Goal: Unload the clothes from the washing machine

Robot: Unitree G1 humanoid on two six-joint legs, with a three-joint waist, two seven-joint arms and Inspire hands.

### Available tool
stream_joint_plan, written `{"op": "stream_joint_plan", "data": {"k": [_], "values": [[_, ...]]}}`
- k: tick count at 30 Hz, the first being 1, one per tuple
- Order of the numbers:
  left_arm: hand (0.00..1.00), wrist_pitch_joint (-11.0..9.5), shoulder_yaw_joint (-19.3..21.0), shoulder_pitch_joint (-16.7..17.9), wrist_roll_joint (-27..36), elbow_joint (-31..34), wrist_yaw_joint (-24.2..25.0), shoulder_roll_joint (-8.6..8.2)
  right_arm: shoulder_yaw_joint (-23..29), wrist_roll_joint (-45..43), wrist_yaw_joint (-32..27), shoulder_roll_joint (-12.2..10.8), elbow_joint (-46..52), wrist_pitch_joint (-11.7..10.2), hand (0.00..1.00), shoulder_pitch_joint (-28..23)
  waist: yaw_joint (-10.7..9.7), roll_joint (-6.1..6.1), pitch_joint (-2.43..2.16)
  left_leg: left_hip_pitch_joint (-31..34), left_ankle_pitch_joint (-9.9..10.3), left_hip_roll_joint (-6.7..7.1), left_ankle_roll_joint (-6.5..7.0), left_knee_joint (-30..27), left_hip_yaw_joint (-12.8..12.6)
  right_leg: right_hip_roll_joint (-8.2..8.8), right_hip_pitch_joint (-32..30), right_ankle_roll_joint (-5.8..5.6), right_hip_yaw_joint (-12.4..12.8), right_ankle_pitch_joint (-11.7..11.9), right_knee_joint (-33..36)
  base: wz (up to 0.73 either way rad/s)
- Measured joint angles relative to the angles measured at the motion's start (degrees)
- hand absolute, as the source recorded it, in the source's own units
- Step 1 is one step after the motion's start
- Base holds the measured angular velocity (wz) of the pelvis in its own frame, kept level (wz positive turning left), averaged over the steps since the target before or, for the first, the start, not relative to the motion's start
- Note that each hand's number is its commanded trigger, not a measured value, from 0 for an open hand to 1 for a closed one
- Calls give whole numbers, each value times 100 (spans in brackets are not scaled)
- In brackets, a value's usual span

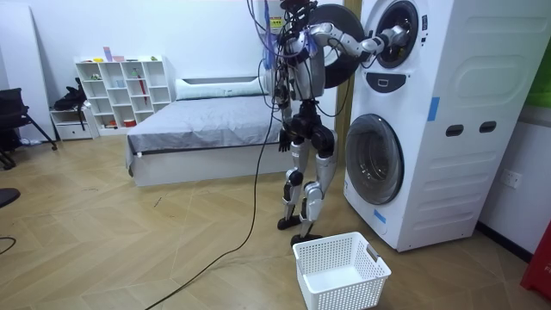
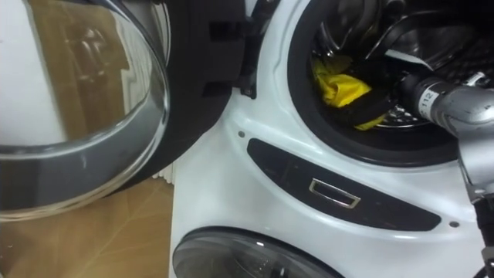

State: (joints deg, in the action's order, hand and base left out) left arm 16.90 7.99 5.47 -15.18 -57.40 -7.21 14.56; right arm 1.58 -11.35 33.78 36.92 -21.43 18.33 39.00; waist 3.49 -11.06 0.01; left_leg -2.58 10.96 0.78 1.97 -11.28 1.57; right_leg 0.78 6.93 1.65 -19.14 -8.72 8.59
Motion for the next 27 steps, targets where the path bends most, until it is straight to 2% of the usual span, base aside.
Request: {"op": "stream_joint_plan", "data": {"k": [4,6,7,8,9,11,13,18,20,22,24,25,27], "values": [[0,-89,-39,-87,-6,4,0,16,99,-218,-164,11,264,10,100,-173,25,48,31,5,0,-3,0,63,-29,-9,-25,0,48,0,-1,-4],[0,-141,-39,-91,-7,19,0,-3,158,-342,-193,7,516,-4,100,-225,29,78,26,-7,0,-9,0,94,-81,-13,-71,0,96,0,-1,-15],[0,-186,-39,-98,-7,18,0,-16,176,-384,-194,7,658,-7,100,-240,28,88,32,-6,-1,-9,2,103,-118,-12,-100,0,161,0,0,-15],[0,-214,-37,-95,-5,16,0,-18,178,-391,-197,7,730,-12,100,-251,28,68,18,-4,-1,-9,3,104,-137,-12,-109,0,187,0,0,-16],[0,-239,-40,-95,4,11,0,-19,169,-401,-227,7,898,-13,100,-309,28,94,37,-12,-3,-8,3,105,-181,-6,-116,0,218,0,0,-19],[0,-309,-47,-77,21,12,-18,-20,132,-485,-419,-43,1321,-2,100,-495,70,82,27,-71,-4,-12,2,119,-337,-5,-123,-1,426,-1,2,-30],[0,-375,-32,-83,158,8,-87,-21,86,-608,-533,-68,1698,36,100,-626,101,79,25,-96,-4,-15,2,176,-395,-5,-156,-6,498,-4,1,-26],[0,-550,84,109,211,-66,-144,-83,73,-1000,-582,-79,2971,118,100,-756,-66,78,19,-109,-4,-14,2,196,-570,3,-220,-21,653,-13,7,-17],[0,-603,145,182,208,-215,-210,-155,157,-974,-637,-82,3949,117,100,-952,-217,144,7,-116,-4,-15,2,195,-619,14,-215,-21,672,-12,11,-7],[0,-646,153,254,209,-250,-303,-228,254,-934,-729,-88,4758,84,100,-1280,-281,198,-12,-132,-4,-39,2,197,-620,22,-203,-21,721,-12,11,-6],[0,-694,152,346,214,-244,-395,-252,253,-894,-791,-183,5243,-71,100,-1512,-325,230,-12,-200,-4,-48,2,230,-681,25,-191,-21,885,-12,13,-26],[0,-729,152,437,232,-238,-486,-254,263,-789,-877,-330,5407,-143,100,-1723,-325,266,-2,-239,-4,-63,2,252,-758,19,-190,-21,978,-13,12,-31],[0,-806,147,481,251,-225,-619,-276,346,-489,-965,-541,5571,-141,100,-2084,-348,267,-3,-280,-4,-76,1,271,-841,10,-182,-21,1065,-12,17,-22]]}}
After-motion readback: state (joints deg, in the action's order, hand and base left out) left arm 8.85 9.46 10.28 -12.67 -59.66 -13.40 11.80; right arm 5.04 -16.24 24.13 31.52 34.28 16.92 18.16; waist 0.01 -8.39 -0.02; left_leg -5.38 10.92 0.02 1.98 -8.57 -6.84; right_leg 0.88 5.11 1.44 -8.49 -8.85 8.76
